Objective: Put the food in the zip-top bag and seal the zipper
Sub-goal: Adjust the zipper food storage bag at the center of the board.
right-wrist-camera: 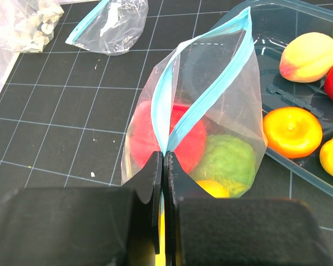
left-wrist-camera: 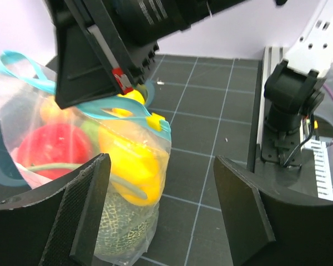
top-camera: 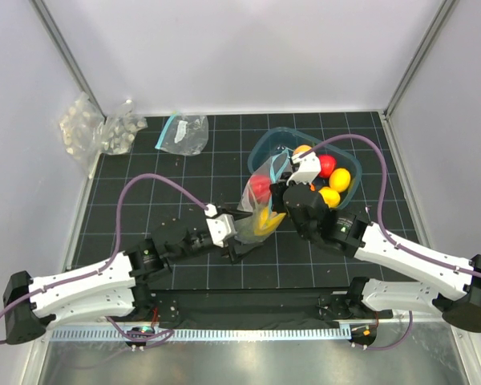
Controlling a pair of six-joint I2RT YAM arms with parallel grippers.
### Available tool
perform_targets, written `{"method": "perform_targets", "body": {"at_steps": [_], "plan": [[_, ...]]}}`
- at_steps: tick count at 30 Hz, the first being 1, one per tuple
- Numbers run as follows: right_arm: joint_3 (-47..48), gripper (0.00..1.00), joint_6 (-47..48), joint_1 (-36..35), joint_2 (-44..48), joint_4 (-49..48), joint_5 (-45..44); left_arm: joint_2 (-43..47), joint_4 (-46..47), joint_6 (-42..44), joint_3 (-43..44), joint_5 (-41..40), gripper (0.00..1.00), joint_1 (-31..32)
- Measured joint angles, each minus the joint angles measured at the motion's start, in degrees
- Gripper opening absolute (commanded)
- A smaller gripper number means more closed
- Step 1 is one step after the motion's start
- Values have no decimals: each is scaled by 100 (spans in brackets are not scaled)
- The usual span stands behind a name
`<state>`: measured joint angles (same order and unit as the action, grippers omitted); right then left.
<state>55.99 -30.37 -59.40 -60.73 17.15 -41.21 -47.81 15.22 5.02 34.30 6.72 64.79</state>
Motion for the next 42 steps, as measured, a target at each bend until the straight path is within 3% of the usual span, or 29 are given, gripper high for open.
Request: {"method": "perform_targets", "body": {"at_steps": [10, 20, 22, 23, 25, 29, 34, 42], "plan": [[-7, 1, 0, 0, 0, -42, 37, -649, -2, 262, 52, -678, 69, 313], [-26, 1, -2, 0, -2, -85, 90, -955, 199, 313, 201, -1115, 49, 313], [-31, 1, -4, 0, -7, -87, 109, -992, 216, 302, 221, -1150, 37, 313], [-31, 1, -4, 0, -13, -90, 118, -1001, 219, 282, 223, -1161, 20, 313], [-31, 1, -2, 0, -28, -98, 131, -1003, 216, 273, 223, -1189, 0, 313], [-39, 1, 0, 0, -44, -149, 166, -916, 146, 210, 223, -1467, 0, 315], [-70, 1, 0, 2, -127, -479, 492, -35, -382, -455, 83, -2216, 0, 323], [-70, 18, 63, -101, -769, -1117, 2020, 2739, -1364, -1349, -1255, -3370, 0, 310]]}}
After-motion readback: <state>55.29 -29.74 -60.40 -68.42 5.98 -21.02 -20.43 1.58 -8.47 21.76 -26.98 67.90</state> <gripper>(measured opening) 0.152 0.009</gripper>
